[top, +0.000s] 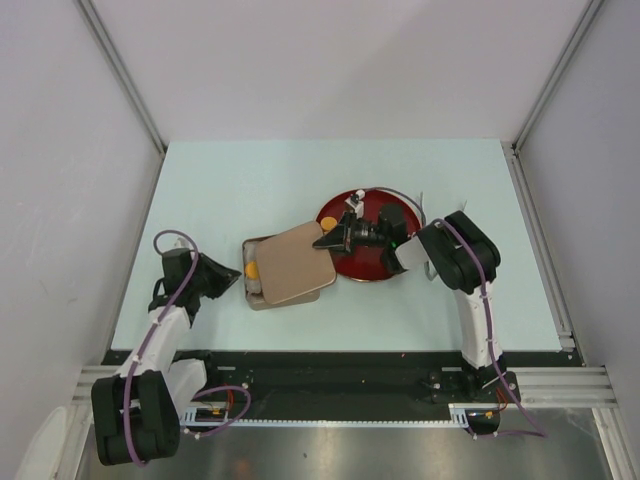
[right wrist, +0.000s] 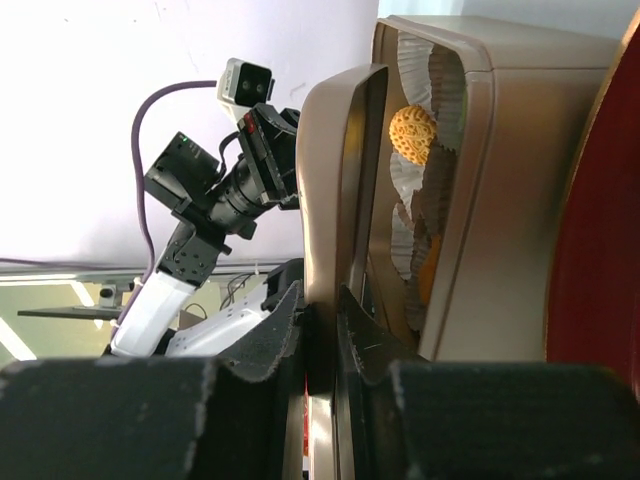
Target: Pack the cookies
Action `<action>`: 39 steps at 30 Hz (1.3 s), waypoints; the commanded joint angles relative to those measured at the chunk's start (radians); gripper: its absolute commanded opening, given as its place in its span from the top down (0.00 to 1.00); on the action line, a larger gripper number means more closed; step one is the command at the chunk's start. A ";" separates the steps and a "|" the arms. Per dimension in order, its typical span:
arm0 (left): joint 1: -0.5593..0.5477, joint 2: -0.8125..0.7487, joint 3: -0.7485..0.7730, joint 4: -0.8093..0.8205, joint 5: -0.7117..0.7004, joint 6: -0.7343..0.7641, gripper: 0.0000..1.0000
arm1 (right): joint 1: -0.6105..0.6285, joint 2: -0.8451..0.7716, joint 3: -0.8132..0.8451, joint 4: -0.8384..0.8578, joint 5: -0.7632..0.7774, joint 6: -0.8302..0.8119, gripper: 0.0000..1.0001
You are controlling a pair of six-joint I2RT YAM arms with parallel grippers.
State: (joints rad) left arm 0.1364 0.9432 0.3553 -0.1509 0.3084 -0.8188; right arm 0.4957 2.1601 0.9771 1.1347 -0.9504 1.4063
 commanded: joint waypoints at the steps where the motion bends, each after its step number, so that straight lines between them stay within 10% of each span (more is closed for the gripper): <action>1: 0.009 -0.003 -0.018 0.040 0.021 -0.025 0.80 | 0.006 0.026 0.032 0.048 0.010 -0.010 1.00; 16: 0.011 -0.001 -0.056 0.071 0.038 -0.034 0.95 | 0.020 0.184 0.017 0.416 0.124 0.209 1.00; 39: 0.011 0.055 -0.062 0.125 0.078 -0.045 1.00 | 0.066 0.166 0.071 0.232 0.088 0.076 1.00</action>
State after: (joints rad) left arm 0.1402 0.9958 0.2935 -0.0635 0.3485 -0.8482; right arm 0.5549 2.3493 1.0298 1.3502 -0.8536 1.5772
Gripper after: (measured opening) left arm 0.006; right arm 0.164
